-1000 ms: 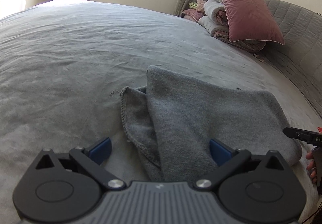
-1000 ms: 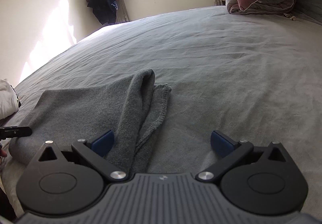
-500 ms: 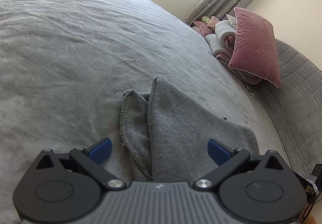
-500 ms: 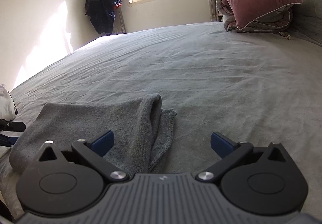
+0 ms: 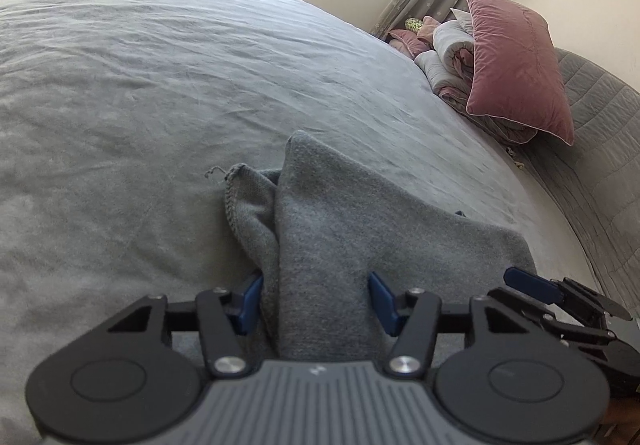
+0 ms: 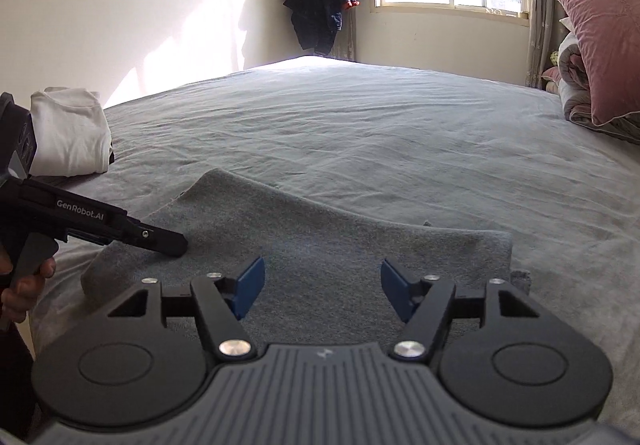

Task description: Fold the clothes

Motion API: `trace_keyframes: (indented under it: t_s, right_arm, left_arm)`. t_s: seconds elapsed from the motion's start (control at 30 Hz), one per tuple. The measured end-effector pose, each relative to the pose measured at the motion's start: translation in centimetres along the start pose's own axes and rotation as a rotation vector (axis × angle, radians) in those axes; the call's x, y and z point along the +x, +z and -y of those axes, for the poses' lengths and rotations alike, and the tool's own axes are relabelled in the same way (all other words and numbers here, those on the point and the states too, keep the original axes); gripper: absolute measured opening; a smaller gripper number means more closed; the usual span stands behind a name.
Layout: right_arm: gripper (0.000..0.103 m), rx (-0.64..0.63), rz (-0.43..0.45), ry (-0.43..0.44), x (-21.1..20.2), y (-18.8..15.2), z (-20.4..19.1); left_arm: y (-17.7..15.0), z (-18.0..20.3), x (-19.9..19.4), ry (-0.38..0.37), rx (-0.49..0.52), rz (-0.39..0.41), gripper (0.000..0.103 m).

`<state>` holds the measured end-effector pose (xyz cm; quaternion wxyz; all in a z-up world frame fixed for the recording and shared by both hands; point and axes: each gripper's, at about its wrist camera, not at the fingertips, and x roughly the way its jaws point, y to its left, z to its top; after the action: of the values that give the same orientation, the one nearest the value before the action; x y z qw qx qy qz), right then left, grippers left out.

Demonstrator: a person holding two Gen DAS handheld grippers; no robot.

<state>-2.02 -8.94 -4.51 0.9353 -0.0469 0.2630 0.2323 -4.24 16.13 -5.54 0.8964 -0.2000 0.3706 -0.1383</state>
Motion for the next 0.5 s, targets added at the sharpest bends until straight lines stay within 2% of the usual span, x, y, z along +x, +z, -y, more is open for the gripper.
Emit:
trace_keyframes:
  t_s: [0.07, 0.1, 0.17, 0.33, 0.5]
  right_arm:
    - [0.041, -0.022, -0.034, 0.006, 0.8, -0.1, -0.7]
    - [0.037, -0.019, -0.048, 0.009, 1.1, -0.2, -0.7]
    - [0.019, -0.006, -0.077, 0.013, 1.6, -0.3, -0.7]
    - [0.018, 0.075, -0.110, 0.040, 2.3, -0.6, -0.1]
    - [0.018, 0.171, -0.118, 0.084, 2.1, -0.5, 1.1]
  left_arm:
    - [0.1, 0.1, -0.1, -0.015, -0.002, 0.000, 0.034]
    - [0.1, 0.2, -0.2, -0.023, -0.003, 0.000, 0.030]
    - [0.1, 0.2, -0.5, -0.037, -0.012, 0.007, 0.027]
    - [0.8, 1.5, -1.3, -0.116, -0.065, 0.030, 0.025]
    - [1.4, 5.1, -1.5, -0.183, -0.020, 0.046, 0.025]
